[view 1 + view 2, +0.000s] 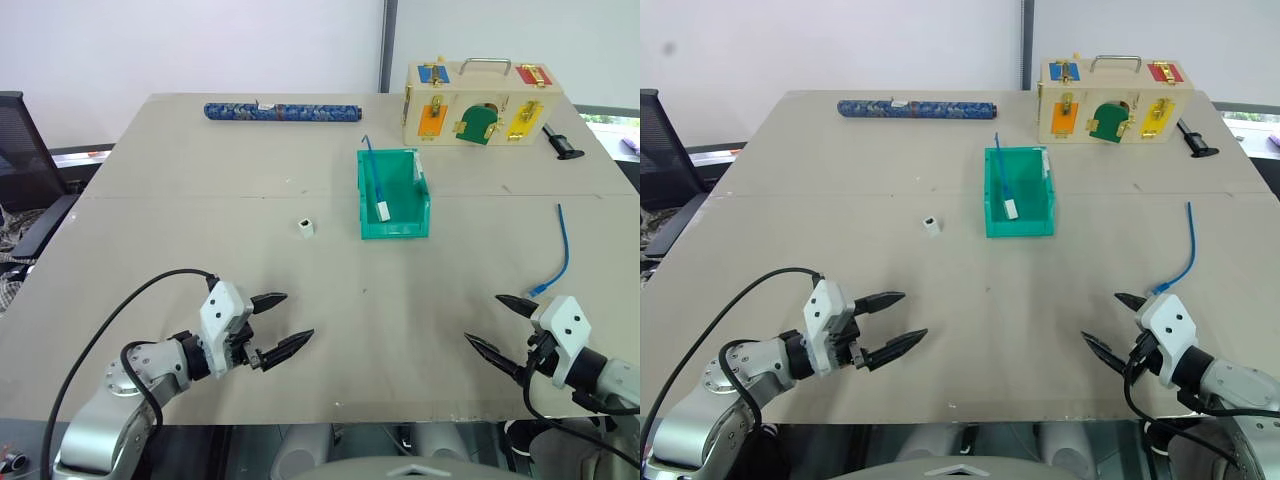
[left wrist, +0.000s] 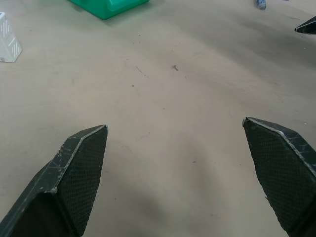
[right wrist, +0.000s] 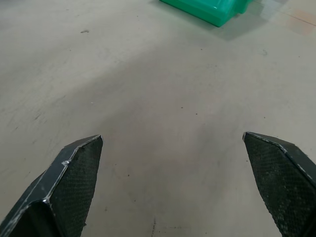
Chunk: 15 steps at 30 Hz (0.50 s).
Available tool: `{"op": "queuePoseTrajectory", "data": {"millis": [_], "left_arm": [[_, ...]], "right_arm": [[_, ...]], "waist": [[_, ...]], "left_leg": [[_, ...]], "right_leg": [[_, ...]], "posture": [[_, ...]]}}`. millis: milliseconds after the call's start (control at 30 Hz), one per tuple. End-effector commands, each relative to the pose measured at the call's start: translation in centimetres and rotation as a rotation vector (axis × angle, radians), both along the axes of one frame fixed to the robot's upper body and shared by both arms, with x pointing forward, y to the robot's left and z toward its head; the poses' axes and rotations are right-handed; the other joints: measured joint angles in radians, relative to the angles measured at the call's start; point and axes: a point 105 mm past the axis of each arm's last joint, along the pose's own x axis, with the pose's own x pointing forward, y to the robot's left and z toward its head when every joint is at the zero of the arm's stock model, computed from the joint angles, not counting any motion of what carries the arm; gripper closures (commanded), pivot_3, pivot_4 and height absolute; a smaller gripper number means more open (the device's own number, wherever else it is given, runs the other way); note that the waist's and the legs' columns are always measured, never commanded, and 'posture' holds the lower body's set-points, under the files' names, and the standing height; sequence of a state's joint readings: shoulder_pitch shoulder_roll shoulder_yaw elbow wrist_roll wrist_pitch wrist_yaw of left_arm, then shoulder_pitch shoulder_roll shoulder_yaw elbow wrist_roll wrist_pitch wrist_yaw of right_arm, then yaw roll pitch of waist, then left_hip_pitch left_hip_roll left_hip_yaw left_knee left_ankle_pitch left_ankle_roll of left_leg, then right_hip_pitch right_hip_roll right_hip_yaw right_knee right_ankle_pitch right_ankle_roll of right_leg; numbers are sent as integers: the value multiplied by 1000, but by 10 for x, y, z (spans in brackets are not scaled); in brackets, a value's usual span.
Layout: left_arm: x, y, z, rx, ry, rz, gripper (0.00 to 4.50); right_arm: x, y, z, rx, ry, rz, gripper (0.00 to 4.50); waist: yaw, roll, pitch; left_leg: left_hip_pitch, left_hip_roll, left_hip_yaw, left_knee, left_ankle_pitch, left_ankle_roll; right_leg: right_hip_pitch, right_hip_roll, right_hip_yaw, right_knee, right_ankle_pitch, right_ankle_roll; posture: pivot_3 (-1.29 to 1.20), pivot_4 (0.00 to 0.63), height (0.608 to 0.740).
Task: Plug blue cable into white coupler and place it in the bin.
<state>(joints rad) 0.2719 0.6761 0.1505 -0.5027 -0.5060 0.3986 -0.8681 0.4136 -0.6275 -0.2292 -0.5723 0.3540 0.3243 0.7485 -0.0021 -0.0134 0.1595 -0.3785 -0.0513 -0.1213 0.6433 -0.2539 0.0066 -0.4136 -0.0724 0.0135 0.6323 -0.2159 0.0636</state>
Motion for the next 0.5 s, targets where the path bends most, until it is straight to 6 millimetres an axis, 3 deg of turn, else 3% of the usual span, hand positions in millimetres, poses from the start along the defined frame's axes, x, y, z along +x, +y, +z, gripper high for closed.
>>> {"op": "queuePoseTrajectory", "data": {"millis": [33, 133, 233, 333, 467, 500], "left_arm": [[4, -6, 18, -73, -40, -1, 0], [15, -17, 36, -246, -6, 39, 0], [17, -33, 48, -285, 1, -10, 0], [11, -47, 53, -199, -57, -135, 0], [3, -53, 51, -74, -130, -281, 0], [2, -54, 51, -69, -138, -296, 0]], "right_arm": [[7, -3, 16, 14, -64, -15, 10], [23, -5, 39, 101, -108, -71, 10], [39, -16, 57, 95, -114, -94, 10], [48, -34, 70, -49, -111, -45, 10], [54, -72, 72, -378, -40, 99, 10], [57, -79, 72, -444, -29, 125, 254]], "waist": [[0, 0, 0], [1, 0, 1], [1, 0, 1], [1, 0, 1], [2, 3, 3], [0, 3, 3]], "left_leg": [[0, 0, 0, 0, 0, 0], [0, 0, 0, 2, 0, 0], [0, 0, -1, 4, 0, 0], [-1, 0, 2, 4, -1, 1], [-1, 0, 7, 3, -1, 2], [-1, 0, 8, 3, -1, 2]], "right_leg": [[0, 0, 0, 0, 0, 0], [0, 0, 0, 0, 1, 0], [2, 1, -1, 0, 2, 0], [2, 1, -1, 0, 2, -1], [2, 2, 0, -4, 4, -5], [2, 2, 0, -5, 4, -5]], "posture": [[0, 150, 740], [0, 150, 740], [0, 150, 740], [0, 150, 740], [0, 150, 740], [0, 150, 740]]}}
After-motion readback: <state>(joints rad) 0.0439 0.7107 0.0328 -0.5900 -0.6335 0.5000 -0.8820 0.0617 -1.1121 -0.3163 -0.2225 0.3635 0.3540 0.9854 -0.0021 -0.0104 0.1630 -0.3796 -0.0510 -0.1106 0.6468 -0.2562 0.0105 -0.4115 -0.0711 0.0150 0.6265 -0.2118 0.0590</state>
